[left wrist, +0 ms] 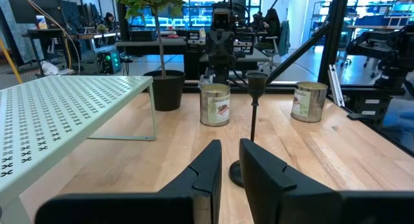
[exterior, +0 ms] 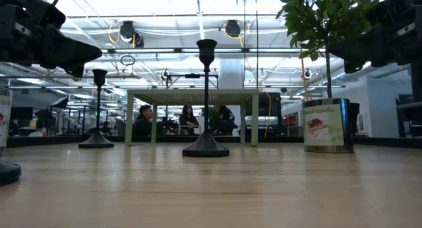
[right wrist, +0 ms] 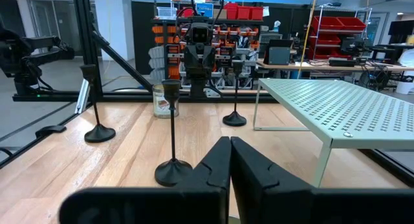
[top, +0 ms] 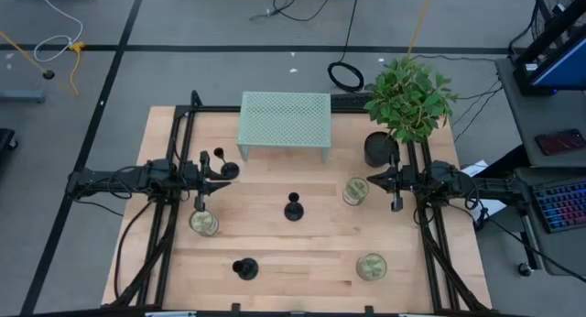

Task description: Pick & Place candle stick holders

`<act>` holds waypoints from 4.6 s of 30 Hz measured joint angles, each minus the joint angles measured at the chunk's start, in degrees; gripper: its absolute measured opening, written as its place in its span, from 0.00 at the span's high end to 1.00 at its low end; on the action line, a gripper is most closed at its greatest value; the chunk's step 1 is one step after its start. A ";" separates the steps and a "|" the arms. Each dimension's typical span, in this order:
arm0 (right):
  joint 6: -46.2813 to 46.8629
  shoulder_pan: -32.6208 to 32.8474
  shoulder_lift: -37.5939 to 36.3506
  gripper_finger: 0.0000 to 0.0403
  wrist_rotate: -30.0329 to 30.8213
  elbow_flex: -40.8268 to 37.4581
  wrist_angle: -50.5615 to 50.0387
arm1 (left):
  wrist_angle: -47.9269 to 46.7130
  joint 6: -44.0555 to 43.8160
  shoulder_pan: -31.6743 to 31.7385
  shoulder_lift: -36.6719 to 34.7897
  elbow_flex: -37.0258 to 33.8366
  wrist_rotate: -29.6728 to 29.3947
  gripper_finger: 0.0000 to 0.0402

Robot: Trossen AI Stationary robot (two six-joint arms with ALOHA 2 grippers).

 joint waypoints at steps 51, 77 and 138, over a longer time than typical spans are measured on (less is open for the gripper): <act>-0.01 -0.01 0.00 0.99 0.00 -0.01 0.00 | -0.01 0.00 -0.01 0.01 -0.01 0.00 0.84; 0.01 0.01 0.00 0.99 0.00 -0.02 -0.01 | 0.01 0.02 0.00 -0.01 0.01 0.00 0.84; 0.38 0.00 0.20 0.99 0.04 0.00 9.37 | 12.93 -2.86 -0.02 -0.01 -0.14 -0.15 0.84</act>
